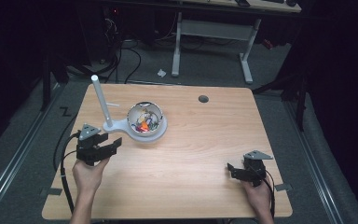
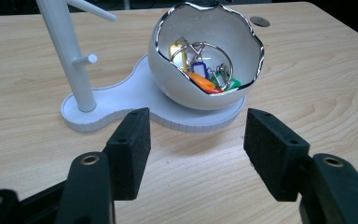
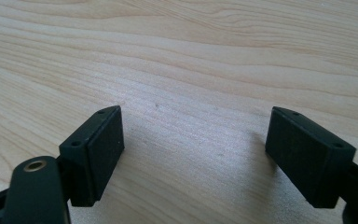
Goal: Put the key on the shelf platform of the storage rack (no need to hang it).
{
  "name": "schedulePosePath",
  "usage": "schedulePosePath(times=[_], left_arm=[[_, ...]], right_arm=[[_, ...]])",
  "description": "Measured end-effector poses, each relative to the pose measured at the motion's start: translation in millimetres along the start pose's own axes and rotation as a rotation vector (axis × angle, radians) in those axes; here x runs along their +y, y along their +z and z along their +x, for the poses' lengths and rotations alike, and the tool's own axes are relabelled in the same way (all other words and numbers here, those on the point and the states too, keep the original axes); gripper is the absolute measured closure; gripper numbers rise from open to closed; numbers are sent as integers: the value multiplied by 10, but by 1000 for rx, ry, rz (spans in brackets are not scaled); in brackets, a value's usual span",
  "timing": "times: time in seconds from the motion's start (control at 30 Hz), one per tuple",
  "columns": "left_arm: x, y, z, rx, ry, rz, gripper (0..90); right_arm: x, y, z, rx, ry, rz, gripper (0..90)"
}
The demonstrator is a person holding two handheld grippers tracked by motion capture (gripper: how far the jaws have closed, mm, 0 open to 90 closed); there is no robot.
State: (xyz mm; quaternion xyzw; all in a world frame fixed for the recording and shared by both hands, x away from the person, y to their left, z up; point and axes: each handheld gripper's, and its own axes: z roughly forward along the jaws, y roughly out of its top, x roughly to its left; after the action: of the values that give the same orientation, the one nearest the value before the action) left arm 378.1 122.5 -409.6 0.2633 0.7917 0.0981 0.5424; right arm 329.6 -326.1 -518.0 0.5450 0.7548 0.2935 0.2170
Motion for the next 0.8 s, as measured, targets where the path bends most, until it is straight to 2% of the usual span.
schedulePosePath(times=[0.13, 0.17, 0.37, 0.4, 0.43, 0.47, 0.5, 0.53, 0.6, 0.77, 0.8], left_arm=[[-2, -9, 38, 7, -1, -1, 414], [-4, -14, 40, 14, -15, -2, 414], [-9, -24, 109, 5, 10, -1, 412], [-15, -25, 98, 21, -16, -5, 411], [-12, -27, 112, 17, -6, -3, 411], [-15, -29, 109, 24, -22, -6, 410], [-13, -33, 127, 15, -7, -1, 409], [-17, -36, 128, 19, -18, -1, 409], [-23, -36, 157, 18, -1, -8, 409], [-38, -15, 209, 39, -27, -2, 408], [-39, -9, 229, 36, -19, 1, 408]], right_arm=[[0, 0, 0, 0, 0, 0, 193], [0, 0, 0, 0, 0, 0, 193], [0, 0, 0, 0, 0, 0, 193], [0, 0, 0, 0, 0, 0, 193], [0, 0, 0, 0, 0, 0, 194], [0, 0, 0, 0, 0, 0, 193], [0, 0, 0, 0, 0, 0, 193], [1, 1, 0, -1, 0, 0, 193], [1, 1, 0, 0, 0, 0, 193], [1, 1, 0, 0, 0, 0, 194], [1, 1, 0, 0, 0, 0, 193]])
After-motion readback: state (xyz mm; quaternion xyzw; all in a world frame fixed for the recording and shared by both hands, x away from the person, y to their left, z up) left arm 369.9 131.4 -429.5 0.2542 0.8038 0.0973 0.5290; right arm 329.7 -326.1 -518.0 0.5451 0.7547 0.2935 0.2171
